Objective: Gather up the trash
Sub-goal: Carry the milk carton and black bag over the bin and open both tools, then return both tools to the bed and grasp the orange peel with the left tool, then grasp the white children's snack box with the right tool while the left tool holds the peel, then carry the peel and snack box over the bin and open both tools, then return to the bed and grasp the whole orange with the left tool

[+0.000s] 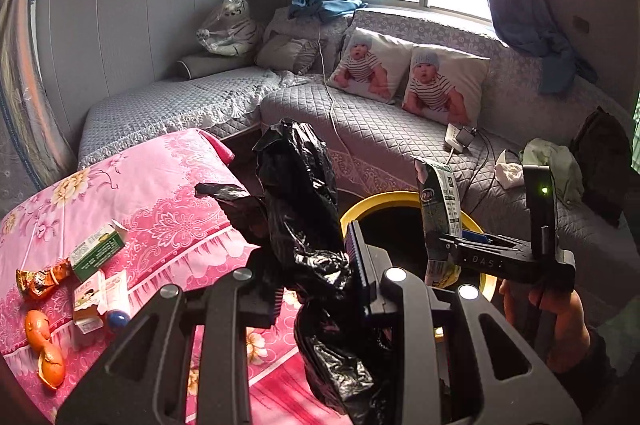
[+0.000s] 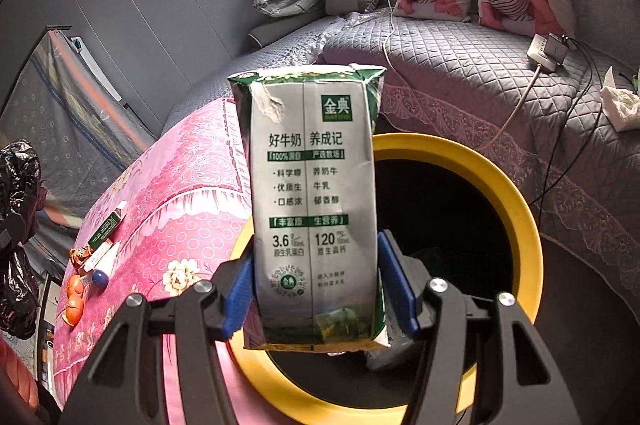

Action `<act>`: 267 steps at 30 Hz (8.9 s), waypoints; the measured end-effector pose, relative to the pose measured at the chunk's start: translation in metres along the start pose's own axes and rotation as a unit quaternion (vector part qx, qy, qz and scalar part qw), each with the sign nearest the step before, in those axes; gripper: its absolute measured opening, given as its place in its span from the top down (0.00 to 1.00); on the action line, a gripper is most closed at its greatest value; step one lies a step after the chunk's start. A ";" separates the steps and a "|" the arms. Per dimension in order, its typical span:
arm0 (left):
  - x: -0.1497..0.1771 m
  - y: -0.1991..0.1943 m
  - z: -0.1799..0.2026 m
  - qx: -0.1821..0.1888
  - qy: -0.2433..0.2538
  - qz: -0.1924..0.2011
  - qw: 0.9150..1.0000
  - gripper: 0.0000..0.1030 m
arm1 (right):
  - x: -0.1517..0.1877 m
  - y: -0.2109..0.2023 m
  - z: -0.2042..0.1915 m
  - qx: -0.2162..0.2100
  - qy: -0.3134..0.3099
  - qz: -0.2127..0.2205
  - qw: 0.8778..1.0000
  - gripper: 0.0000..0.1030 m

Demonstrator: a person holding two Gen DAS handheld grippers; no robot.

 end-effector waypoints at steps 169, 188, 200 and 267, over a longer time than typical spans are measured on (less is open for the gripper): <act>0.034 -0.137 -0.078 -0.060 -0.032 0.117 0.991 0.64 | -0.004 -0.069 -0.148 -0.226 -0.088 -0.047 0.969 0.51; 0.010 -0.074 -0.014 -0.008 0.024 0.084 0.996 0.64 | -0.005 -0.051 -0.039 -0.097 -0.010 -0.002 0.995 0.50; 0.004 -0.026 0.014 0.023 0.041 0.059 0.997 0.64 | 0.002 -0.039 0.003 -0.056 0.021 -0.008 0.998 0.50; 0.149 -0.073 -0.340 -0.275 -0.202 0.001 0.940 0.15 | 0.018 -0.013 -0.195 -0.147 -0.145 -0.033 0.978 0.22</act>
Point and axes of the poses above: each gripper's, at about its wrist camera, not at the fingertips, and y roughly the way its jaws point, z to its right, x to its underside, the point moved 1 cm from there along y, roughly the way its jaws point, and after that the axes turned 2 degrees about -x, right-handed, at the moved point
